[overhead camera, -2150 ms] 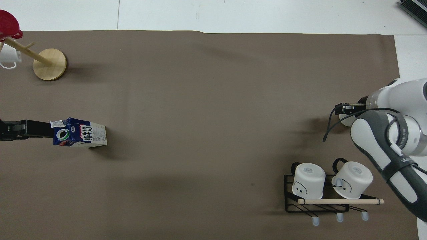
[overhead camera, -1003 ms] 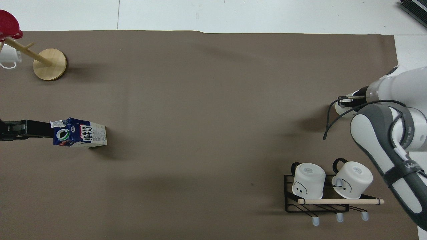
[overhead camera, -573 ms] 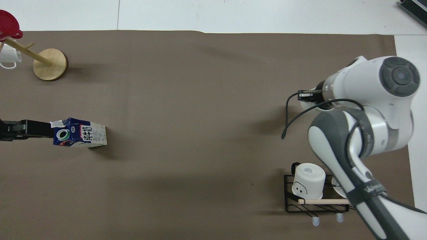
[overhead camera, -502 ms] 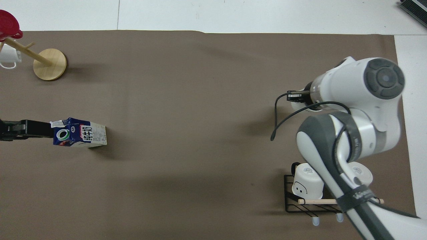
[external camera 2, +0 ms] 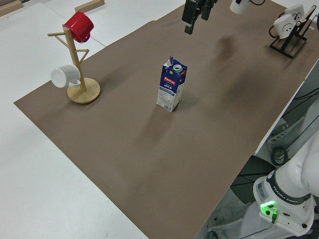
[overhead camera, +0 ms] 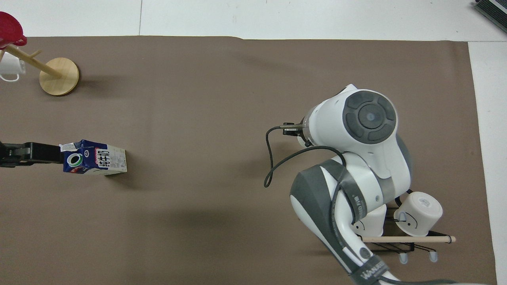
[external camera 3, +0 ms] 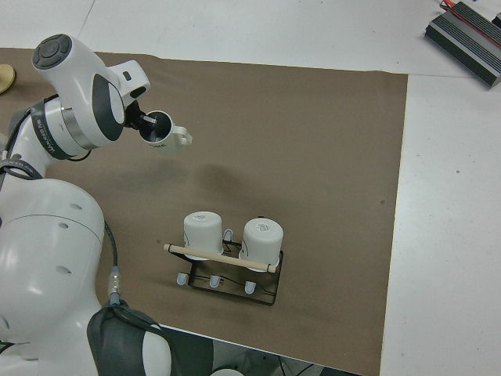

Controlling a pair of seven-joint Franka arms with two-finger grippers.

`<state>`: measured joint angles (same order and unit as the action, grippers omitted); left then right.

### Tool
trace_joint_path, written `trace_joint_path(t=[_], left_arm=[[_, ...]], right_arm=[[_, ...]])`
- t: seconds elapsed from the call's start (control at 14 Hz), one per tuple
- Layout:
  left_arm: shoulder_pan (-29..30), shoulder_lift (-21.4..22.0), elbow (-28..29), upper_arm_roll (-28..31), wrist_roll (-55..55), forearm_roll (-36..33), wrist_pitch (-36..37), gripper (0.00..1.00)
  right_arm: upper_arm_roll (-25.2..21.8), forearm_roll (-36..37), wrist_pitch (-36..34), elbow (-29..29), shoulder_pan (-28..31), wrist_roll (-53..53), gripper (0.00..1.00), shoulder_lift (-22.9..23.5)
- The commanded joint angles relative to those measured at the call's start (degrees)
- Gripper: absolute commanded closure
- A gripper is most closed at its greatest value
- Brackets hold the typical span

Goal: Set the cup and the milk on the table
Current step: 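Lift the white cup with the right gripper and carry it toward the table center, then set the white cup down at the table center and open the right gripper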

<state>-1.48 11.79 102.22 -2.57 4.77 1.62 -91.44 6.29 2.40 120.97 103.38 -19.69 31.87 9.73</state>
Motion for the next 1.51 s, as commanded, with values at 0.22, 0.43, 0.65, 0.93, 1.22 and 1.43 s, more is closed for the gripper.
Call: trace_joint_path(t=[0.22,0.43,0.65,0.93,1.22,1.43], left_arm=[[-0.28,-0.71,-1.5,0.28,0.07,-0.83,1.44,0.0],[-0.28,-0.71,-1.5,0.19,0.06,-0.83,1.44,0.0],[-0.28,-0.71,-1.5,0.28,0.07,-0.83,1.44,0.0],[-0.28,-0.71,-1.58,0.19,0.15,-0.83,1.44,0.0],[-0.28,-0.71,-1.5,0.28,0.07,-0.83,1.44,0.0],[-0.28,-0.71,-1.58,0.19,0.06,-0.83,1.44,0.0]], right_arm=[[-0.13,1.2,-0.21,-2.65,-3.42,6.97,1.0,2.66],[-0.22,2.6,-0.12,-6.68,-7.28,14.51,1.0,7.65],[-0.22,7.08,0.05,-11.08,-10.45,22.86,1.0,13.63],[-0.22,8.49,4.27,-11.18,-12.21,26.67,1.0,17.07],[-0.31,8.67,4.36,-9.17,-11.07,26.85,0.79,17.08],[-0.66,8.67,4.01,-8.46,-11.07,26.76,0.71,16.81]])
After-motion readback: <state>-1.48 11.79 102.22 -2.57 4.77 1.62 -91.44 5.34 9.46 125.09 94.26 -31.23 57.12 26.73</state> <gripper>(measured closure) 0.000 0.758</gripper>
